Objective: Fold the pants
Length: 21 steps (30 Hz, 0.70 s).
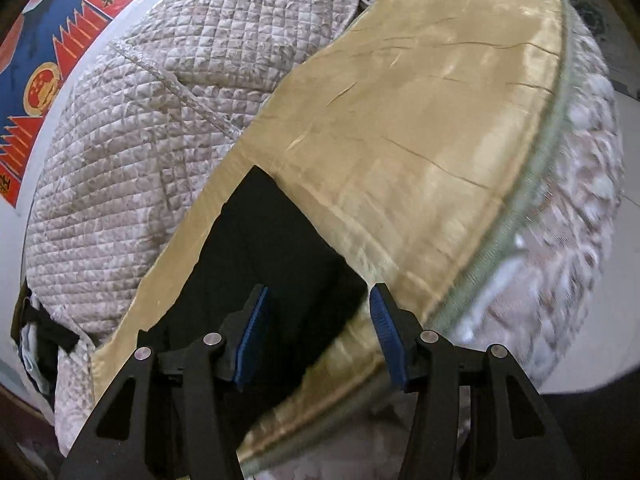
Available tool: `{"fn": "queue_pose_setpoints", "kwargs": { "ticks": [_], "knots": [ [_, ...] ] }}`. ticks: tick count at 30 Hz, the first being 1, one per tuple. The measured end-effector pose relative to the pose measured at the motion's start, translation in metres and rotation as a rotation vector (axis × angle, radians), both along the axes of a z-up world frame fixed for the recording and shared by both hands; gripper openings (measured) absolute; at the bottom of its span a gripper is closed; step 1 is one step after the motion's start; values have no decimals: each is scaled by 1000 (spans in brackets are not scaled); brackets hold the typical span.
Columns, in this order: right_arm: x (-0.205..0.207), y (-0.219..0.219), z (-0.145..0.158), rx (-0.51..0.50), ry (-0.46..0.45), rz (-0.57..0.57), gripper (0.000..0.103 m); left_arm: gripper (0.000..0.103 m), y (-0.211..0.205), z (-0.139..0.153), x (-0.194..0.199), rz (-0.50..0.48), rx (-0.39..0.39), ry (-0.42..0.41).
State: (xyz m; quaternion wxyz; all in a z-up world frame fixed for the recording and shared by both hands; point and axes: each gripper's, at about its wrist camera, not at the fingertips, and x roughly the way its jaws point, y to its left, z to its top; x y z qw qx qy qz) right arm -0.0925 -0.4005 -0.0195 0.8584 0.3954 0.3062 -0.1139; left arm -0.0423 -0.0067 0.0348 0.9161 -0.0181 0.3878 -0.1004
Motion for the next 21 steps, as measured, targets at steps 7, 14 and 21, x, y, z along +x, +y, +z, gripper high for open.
{"fn": "queue_pose_setpoints", "kwargs": {
  "ticks": [7,14,21],
  "knots": [
    [7,4,-2,16,0,63,52,47,-3,-3,2,-4,10,5],
    [33,-10,1,40,-49,48,51,47,-3,-3,2,-3,3,6],
    [49,-7,9,-23,-23,87,22,47,4,1,2,23,-1,2]
  ]
}}
